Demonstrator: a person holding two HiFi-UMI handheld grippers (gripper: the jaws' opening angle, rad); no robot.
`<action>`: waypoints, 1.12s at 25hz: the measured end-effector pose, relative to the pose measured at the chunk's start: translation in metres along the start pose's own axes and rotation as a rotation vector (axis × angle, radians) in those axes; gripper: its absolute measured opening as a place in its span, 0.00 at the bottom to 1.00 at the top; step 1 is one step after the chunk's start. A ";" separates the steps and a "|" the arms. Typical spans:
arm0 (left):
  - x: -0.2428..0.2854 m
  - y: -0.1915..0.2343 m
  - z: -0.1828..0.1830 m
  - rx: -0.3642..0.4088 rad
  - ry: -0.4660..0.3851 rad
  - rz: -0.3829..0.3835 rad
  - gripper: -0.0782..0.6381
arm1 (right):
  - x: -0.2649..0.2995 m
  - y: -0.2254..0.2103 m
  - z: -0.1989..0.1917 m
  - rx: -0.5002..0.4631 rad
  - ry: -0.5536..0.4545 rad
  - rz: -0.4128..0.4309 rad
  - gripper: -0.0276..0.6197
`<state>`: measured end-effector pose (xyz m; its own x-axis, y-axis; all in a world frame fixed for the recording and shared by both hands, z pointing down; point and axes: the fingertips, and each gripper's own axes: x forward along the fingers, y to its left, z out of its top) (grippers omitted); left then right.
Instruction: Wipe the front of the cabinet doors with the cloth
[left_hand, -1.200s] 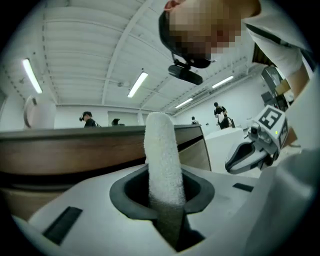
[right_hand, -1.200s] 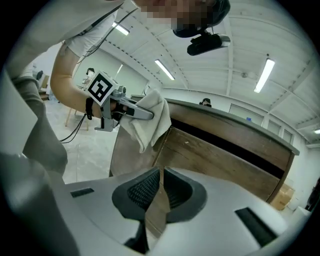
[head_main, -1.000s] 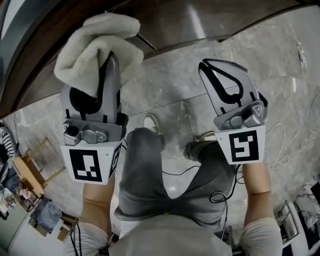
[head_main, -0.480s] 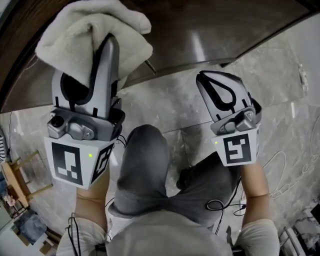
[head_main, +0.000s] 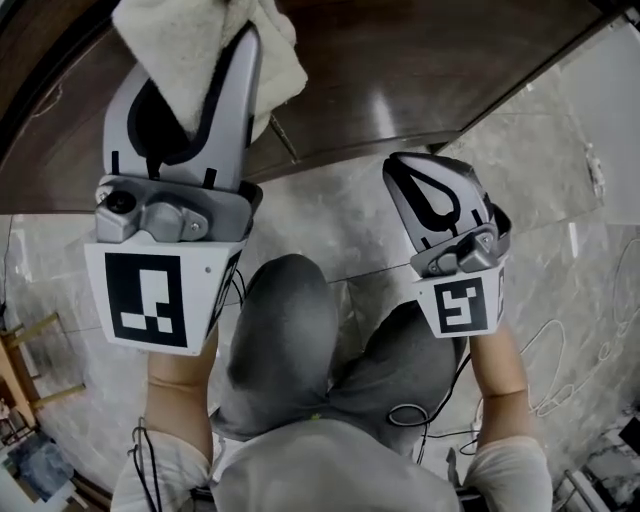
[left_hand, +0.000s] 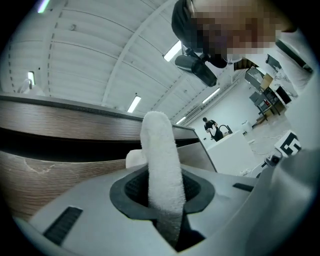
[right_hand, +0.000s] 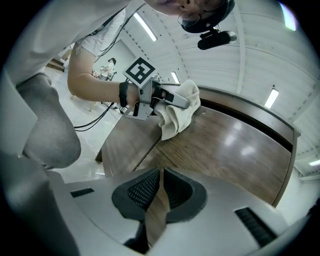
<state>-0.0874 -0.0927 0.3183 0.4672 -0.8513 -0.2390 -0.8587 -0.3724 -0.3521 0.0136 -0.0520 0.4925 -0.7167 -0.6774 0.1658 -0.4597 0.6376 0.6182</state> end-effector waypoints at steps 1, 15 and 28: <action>0.000 -0.001 -0.001 0.013 0.004 -0.002 0.25 | 0.001 0.003 0.001 -0.008 -0.002 0.004 0.12; 0.012 -0.013 -0.003 0.007 -0.016 -0.016 0.25 | -0.004 0.011 0.004 -0.030 -0.009 0.013 0.12; 0.051 -0.060 -0.003 0.043 -0.003 -0.061 0.25 | -0.042 -0.008 -0.017 -0.026 0.021 -0.037 0.12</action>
<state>-0.0123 -0.1145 0.3300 0.5188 -0.8264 -0.2188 -0.8190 -0.4070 -0.4046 0.0566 -0.0347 0.4933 -0.6882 -0.7081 0.1582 -0.4716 0.6023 0.6441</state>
